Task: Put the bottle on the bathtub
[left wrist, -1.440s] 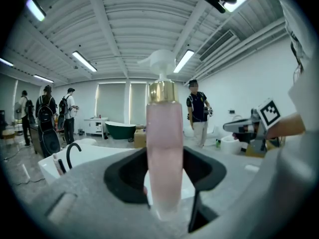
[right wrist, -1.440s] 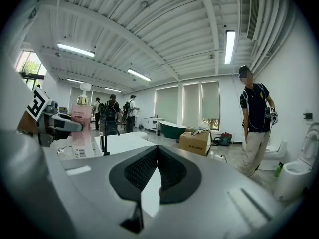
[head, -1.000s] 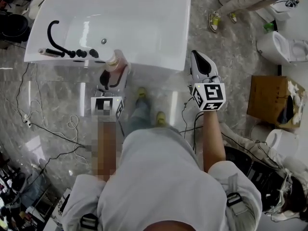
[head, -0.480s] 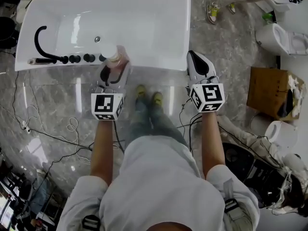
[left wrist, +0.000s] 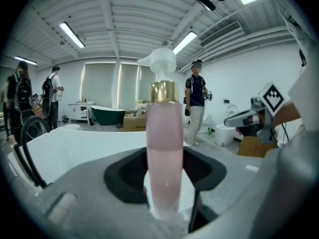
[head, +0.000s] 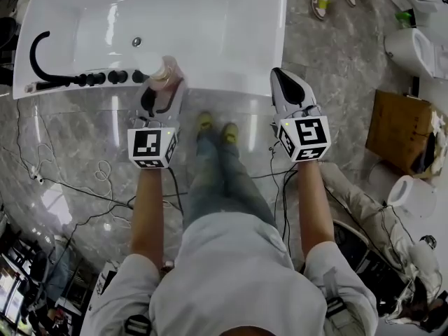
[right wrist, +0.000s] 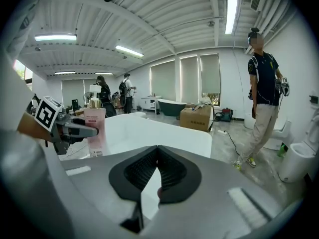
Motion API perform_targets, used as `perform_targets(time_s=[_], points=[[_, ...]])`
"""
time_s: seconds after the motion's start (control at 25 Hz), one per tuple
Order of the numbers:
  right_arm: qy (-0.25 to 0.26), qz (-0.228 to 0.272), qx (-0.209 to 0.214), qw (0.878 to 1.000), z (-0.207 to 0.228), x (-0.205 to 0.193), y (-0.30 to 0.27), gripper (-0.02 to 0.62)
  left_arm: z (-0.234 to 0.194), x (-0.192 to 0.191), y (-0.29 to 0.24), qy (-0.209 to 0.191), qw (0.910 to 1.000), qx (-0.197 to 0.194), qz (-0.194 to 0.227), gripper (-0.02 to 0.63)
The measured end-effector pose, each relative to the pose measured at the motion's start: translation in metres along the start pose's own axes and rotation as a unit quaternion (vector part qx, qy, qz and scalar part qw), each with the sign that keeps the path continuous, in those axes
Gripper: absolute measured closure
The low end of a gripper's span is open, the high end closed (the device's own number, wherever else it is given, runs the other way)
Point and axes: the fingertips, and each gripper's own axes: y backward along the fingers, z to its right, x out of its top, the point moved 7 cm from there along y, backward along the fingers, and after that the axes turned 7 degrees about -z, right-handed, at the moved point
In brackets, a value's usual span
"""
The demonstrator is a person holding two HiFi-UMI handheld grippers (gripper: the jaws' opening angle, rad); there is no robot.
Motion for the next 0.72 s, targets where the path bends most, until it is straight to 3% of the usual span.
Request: perform_targets(time_s=[0.32, 0.72], points=[[-0.025, -0.024, 0.007, 0.999, 0.026, -0.060, -0.053, 0.594, 0.000, -0.047, -0.074, -0.006, 0.9997, -0.003, -0.025, 0.394], [-0.037, -0.034, 0.012, 0.999, 0.024, -0.090, -0.079, 0.594, 0.002, -0.076, -0.097, -0.001, 0.9994, -0.012, -0.032, 0.394]])
